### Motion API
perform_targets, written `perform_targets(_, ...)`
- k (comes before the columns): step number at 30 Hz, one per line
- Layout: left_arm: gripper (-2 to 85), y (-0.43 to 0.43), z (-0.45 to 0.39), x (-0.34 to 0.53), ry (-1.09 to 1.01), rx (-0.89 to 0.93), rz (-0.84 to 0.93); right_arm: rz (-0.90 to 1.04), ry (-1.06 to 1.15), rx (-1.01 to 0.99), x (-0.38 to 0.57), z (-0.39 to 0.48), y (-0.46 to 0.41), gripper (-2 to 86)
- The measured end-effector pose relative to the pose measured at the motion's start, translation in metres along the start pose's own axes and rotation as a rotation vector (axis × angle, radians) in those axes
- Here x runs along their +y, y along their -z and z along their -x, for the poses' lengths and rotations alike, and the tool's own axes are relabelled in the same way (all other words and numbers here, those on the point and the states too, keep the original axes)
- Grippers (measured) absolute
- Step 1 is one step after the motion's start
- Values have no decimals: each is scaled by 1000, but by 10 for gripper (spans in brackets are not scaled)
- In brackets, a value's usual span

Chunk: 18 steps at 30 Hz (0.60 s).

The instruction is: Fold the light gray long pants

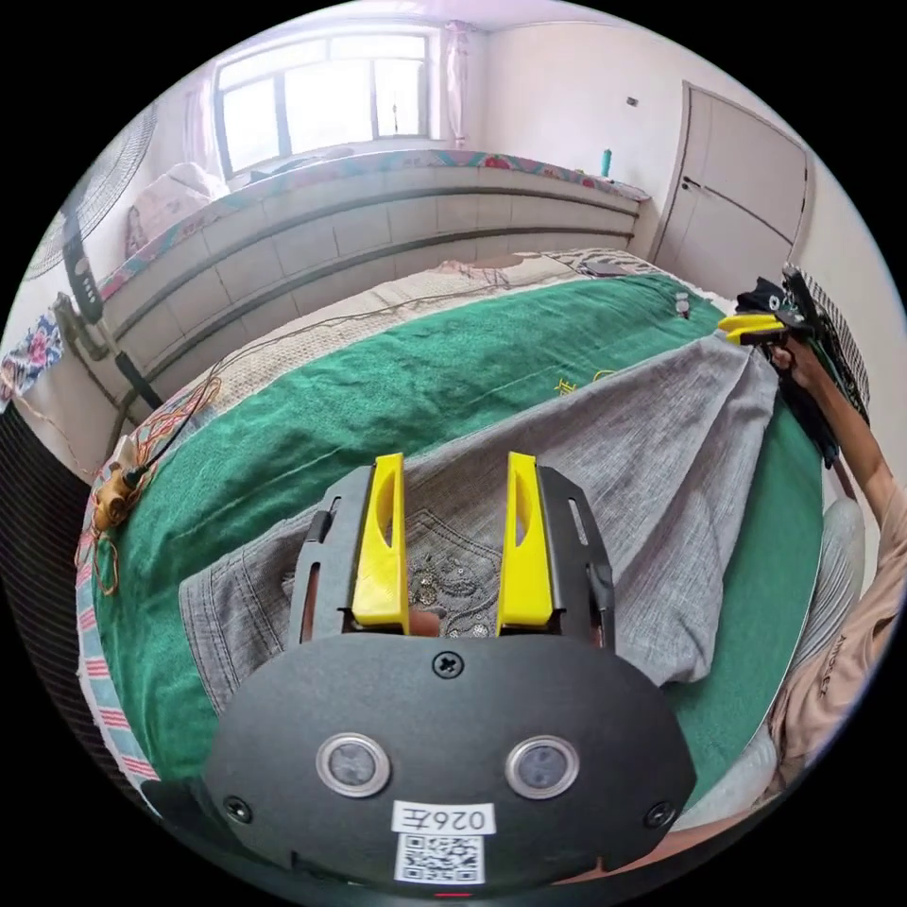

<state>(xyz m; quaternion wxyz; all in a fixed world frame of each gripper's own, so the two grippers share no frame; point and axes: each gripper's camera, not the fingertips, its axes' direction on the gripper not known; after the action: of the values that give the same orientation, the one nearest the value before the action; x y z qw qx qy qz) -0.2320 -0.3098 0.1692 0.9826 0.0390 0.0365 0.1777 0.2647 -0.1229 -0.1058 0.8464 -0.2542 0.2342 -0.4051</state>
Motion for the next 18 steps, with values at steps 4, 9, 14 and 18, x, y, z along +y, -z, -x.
perform_targets(4, 172, -26, -27, -15, -206, -61, 127, 96, 136, -56, -26, 6, -22, 87)
perform_targets(9, 115, -48, -53, -24, -343, -85, 212, 201, 190, -7, -46, 10, -52, 86)
perform_targets(14, -1, -41, -60, -32, -329, -93, 256, 291, 219, 52, -54, 23, -69, 6)
perform_targets(18, -6, -19, -62, -30, -324, -82, 210, 203, 247, 68, -43, 31, -45, -12)
